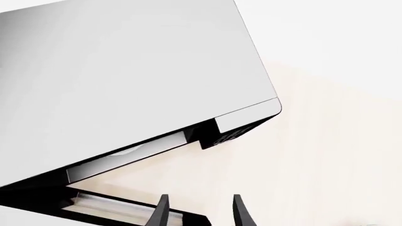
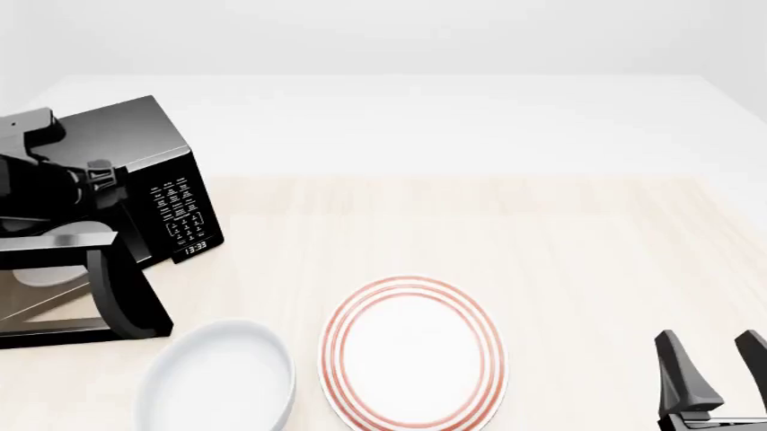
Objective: Open the microwave.
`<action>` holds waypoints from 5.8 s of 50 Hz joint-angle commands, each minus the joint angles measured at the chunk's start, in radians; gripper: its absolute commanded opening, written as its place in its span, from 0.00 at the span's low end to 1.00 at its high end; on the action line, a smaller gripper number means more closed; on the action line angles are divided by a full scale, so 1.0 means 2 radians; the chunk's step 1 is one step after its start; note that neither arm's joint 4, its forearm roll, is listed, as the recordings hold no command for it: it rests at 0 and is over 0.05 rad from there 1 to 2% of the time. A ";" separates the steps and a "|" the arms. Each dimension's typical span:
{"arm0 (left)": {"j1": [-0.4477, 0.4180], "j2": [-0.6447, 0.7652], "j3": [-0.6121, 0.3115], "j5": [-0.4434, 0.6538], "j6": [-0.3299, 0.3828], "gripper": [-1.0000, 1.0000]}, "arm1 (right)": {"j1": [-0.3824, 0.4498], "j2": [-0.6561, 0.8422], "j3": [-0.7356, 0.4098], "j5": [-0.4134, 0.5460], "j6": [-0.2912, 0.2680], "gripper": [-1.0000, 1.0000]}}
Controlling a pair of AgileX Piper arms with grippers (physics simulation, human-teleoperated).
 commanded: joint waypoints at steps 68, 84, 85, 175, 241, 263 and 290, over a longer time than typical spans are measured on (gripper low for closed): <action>0.029 0.011 0.020 -0.017 0.019 1.00 | 0.000 0.000 0.000 0.000 0.000 1.00; 0.032 0.002 0.034 -0.019 0.019 1.00 | 0.000 0.000 0.000 0.000 0.000 1.00; 0.032 0.002 0.034 -0.019 0.019 1.00 | 0.000 0.000 0.000 0.000 0.000 1.00; 0.032 -0.056 0.084 -0.021 0.015 1.00 | 0.000 0.000 0.000 0.000 0.000 1.00; 0.056 -0.108 0.113 -0.001 0.017 1.00 | 0.000 0.000 0.000 0.000 0.000 1.00; 0.060 -0.127 0.124 0.007 0.016 1.00 | 0.000 0.000 0.000 0.000 0.000 1.00; 0.069 -0.146 0.135 0.016 0.014 1.00 | 0.000 0.000 0.000 0.000 0.000 1.00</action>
